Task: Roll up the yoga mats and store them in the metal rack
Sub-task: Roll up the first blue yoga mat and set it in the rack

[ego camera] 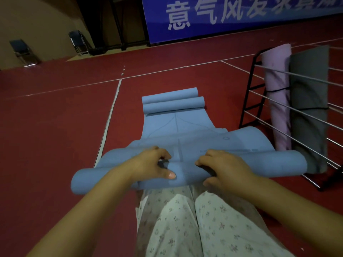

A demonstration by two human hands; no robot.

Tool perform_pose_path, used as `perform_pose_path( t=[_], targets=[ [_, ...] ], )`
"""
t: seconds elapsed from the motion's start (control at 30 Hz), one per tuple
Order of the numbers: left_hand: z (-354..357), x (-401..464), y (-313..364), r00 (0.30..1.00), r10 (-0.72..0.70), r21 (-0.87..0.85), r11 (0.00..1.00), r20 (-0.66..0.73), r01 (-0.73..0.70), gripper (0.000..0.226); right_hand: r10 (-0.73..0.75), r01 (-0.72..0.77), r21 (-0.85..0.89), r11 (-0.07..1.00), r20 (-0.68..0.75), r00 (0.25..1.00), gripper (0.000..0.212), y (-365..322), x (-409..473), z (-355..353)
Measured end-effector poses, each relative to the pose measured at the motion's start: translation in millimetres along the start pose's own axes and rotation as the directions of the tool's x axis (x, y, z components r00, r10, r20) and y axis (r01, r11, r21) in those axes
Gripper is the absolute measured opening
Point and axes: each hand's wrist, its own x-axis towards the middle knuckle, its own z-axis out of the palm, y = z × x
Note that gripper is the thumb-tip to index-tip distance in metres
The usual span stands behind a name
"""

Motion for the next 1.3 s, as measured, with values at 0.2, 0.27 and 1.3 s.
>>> perform_pose_path(
  t=[0.2, 0.27, 1.3],
  targets=[
    [16, -17, 15, 0.909, 0.275, 0.198, 0.955, -0.315, -0.220, 0.028, -0.026, 0.013, 0.080, 0.997, 0.165, 0.986, 0.052, 12, 28, -22],
    [18, -17, 12, 0.902, 0.298, 0.238, 0.944, -0.312, -0.229, 0.029, -0.027, 0.005, 0.096, 0.995, 0.231, 0.973, 0.049, 14, 36, -26],
    [-48, 59, -3, 0.954, -0.008, -0.299, 0.949, 0.300, 0.101, 0.033, 0.021, -0.024, -0.076, 0.997, -0.048, 0.999, 0.069, 19, 33, 6]
  ],
)
